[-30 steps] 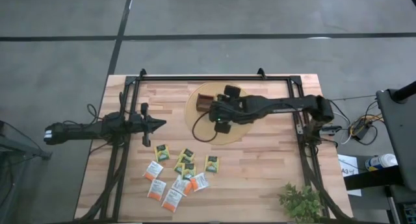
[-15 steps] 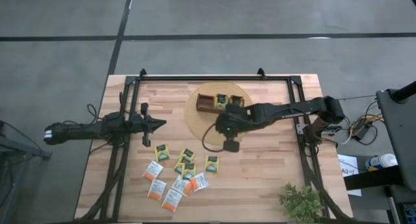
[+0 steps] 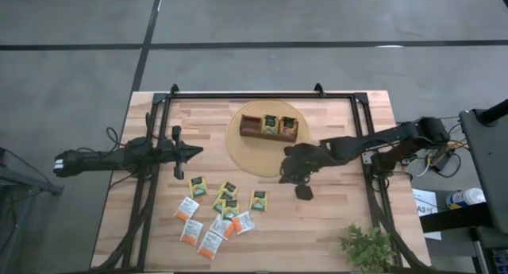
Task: Pick & Place Tea
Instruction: Put the green tea bag into the middle section of wooden organizer
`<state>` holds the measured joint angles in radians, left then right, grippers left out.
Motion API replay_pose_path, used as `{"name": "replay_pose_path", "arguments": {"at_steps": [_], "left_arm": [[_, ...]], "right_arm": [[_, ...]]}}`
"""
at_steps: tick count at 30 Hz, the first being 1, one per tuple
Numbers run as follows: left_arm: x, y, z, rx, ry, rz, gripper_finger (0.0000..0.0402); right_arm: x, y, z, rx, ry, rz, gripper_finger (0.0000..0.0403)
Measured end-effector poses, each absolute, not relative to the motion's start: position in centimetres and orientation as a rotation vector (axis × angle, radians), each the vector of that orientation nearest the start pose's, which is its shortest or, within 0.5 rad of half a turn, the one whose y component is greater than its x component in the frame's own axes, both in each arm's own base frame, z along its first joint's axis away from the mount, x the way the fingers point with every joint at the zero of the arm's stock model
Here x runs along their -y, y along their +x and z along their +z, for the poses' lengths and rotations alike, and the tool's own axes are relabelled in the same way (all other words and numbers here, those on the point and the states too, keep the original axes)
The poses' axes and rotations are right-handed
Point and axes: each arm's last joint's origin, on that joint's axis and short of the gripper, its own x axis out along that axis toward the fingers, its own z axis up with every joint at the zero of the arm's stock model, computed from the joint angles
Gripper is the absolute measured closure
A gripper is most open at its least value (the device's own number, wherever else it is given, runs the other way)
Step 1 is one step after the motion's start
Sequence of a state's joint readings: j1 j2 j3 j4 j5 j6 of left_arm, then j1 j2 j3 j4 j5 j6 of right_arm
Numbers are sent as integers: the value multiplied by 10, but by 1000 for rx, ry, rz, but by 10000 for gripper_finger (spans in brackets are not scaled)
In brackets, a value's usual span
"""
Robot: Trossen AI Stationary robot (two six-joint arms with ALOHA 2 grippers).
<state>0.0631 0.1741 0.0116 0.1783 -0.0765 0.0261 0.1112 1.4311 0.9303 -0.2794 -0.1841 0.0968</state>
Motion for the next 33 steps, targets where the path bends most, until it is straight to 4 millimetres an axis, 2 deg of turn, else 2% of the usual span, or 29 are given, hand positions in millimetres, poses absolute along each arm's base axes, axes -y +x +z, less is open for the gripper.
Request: {"name": "replay_pose_path", "arguments": {"at_steps": [7, 12, 16, 23, 26, 33], "left_arm": [[-9, 108, 170, 14, 26, 139, 402], [-9, 108, 170, 14, 26, 139, 402], [-9, 108, 170, 14, 26, 139, 402], [-9, 108, 170, 13, 26, 139, 402], [-9, 108, 170, 11, 26, 140, 402], [-9, 108, 170, 8, 26, 140, 402]], "right_arm": [[-36, 268, 231, -772, 126, 243, 394], [-38, 269, 237, -782, 123, 250, 394], [-40, 284, 243, -844, 124, 244, 394], [-46, 328, 249, -949, 170, 211, 394], [-46, 350, 247, -1012, 246, 97, 392], [-53, 388, 241, -1196, 258, 50, 345]]}}
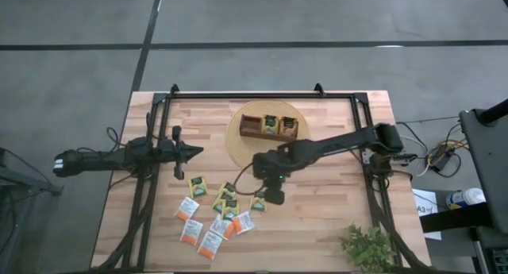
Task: Pick & Place Tea
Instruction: Put the green tea bag into the middle section of wooden organizer
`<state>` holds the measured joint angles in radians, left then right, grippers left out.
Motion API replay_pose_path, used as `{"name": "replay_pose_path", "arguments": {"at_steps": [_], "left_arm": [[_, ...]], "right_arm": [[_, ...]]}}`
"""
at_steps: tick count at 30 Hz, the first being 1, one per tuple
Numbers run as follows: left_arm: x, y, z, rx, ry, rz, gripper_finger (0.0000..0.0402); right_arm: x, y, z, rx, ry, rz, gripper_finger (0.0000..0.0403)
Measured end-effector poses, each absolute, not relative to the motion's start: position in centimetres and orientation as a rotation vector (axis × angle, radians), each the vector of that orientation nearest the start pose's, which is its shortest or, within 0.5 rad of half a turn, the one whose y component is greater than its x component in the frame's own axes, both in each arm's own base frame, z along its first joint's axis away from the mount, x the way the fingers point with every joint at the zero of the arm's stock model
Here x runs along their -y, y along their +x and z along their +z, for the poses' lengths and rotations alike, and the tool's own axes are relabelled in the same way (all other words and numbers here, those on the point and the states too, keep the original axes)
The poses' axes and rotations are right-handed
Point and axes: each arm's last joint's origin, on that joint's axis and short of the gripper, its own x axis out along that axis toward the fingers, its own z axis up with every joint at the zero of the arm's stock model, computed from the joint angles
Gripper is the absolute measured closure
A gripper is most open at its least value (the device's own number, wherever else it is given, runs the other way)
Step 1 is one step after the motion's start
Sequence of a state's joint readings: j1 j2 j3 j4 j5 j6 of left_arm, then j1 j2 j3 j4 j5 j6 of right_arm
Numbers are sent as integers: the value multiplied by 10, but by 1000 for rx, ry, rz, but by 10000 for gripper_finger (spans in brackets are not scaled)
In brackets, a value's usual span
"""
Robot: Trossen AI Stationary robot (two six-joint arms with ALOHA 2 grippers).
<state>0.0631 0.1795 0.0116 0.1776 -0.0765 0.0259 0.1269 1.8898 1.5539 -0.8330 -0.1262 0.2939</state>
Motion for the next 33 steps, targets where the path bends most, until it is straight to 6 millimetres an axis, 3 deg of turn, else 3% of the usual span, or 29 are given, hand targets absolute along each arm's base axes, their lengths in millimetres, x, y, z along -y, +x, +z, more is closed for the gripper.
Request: {"name": "replay_pose_path", "arguments": {"at_steps": [11, 24, 33], "left_arm": [[-9, 108, 170, 9, 26, 139, 402], [-9, 108, 170, 9, 26, 140, 402], [-9, 108, 170, 8, 26, 140, 402]], "right_arm": [[-74, 428, 229, -1218, 237, -10, 251], [-87, 442, 199, -1379, 139, 14, 202], [-86, 454, 171, -1434, 81, 36, 200]]}}
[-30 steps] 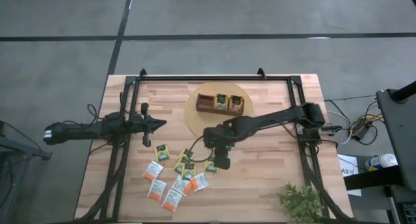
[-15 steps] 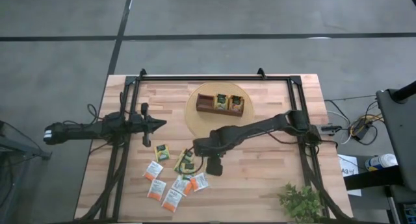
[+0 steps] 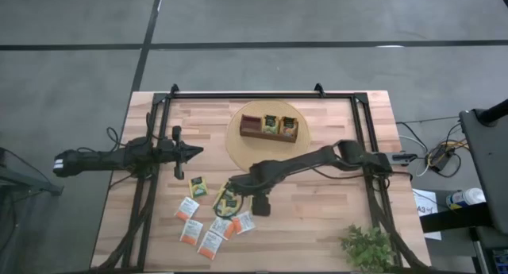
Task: Pick & Place Tea
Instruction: Put the green tea bag into the middle section of wooden organizer
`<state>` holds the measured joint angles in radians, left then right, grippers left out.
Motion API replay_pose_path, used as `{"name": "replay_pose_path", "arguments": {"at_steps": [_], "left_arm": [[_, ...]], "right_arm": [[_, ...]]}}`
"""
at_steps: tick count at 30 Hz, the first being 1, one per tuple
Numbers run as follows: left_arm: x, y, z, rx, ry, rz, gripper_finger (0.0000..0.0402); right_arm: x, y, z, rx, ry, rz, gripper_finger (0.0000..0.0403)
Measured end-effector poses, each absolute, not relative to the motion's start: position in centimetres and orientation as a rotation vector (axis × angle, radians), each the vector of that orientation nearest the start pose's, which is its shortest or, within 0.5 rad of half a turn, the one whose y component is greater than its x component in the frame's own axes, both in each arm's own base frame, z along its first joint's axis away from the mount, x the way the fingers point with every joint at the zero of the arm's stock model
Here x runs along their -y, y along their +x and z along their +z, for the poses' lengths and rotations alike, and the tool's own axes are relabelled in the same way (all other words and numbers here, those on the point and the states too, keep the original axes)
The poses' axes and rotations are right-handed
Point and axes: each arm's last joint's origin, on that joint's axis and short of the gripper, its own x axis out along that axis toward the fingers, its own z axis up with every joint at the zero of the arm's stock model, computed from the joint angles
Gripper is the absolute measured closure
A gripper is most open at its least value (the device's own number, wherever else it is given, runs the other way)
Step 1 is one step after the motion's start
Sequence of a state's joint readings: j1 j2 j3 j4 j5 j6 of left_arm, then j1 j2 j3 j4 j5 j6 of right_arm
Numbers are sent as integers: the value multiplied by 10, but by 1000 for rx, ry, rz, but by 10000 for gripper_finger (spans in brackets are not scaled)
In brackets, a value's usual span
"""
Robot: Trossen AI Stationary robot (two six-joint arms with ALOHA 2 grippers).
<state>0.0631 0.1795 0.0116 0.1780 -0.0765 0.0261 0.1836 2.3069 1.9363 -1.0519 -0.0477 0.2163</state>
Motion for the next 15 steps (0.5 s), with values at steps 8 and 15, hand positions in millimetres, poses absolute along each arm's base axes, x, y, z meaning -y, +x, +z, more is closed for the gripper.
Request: {"name": "replay_pose_path", "arguments": {"at_steps": [8, 15], "left_arm": [[-9, 108, 170, 8, 26, 139, 402], [-9, 108, 170, 8, 26, 139, 402]], "right_arm": [[-79, 454, 161, -1453, 25, -20, 199], [-79, 453, 156, -1460, 23, -17, 199]]}}
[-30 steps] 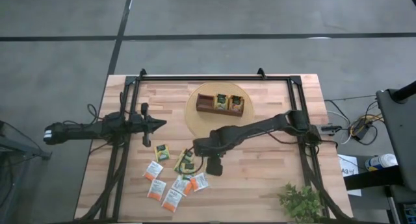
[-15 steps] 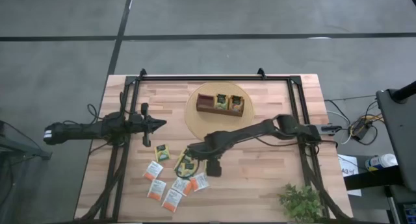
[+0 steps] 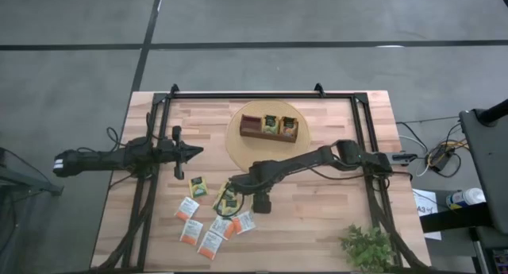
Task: Pick & Place Tea
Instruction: Put the green tea bag into the middle section of wooden organizer
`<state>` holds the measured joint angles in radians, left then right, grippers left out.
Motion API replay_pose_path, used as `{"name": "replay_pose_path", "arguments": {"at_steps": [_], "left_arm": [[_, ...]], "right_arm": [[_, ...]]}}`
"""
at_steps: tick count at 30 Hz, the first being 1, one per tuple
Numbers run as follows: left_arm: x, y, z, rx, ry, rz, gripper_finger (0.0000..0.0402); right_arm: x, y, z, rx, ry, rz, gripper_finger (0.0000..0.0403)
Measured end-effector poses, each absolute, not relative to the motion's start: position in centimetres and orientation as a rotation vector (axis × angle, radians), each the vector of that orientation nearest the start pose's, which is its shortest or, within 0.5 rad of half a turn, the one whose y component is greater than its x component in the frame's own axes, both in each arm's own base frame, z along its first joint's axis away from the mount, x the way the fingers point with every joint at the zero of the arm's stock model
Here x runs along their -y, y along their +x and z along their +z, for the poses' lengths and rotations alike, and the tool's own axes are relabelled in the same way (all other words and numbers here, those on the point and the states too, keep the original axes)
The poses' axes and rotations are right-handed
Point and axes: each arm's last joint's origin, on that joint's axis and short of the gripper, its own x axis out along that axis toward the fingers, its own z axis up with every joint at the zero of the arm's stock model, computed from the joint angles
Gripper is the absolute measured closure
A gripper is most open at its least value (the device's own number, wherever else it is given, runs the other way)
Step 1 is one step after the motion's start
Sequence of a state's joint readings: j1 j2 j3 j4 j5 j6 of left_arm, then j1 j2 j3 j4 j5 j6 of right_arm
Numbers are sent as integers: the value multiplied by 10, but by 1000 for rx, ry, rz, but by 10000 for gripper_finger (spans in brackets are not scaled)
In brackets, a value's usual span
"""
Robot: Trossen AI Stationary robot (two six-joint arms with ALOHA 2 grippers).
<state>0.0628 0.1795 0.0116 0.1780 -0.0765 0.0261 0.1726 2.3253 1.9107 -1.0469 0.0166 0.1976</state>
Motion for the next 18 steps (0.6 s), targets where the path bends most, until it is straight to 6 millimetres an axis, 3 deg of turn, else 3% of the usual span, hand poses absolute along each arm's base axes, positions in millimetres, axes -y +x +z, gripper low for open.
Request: {"name": "replay_pose_path", "arguments": {"at_steps": [14, 18], "left_arm": [[-9, 108, 170, 8, 26, 139, 402], [-9, 108, 170, 8, 26, 139, 402]], "right_arm": [[-75, 452, 141, -1437, 8, 1, 200], [-74, 452, 140, -1438, -1, 7, 229]]}}
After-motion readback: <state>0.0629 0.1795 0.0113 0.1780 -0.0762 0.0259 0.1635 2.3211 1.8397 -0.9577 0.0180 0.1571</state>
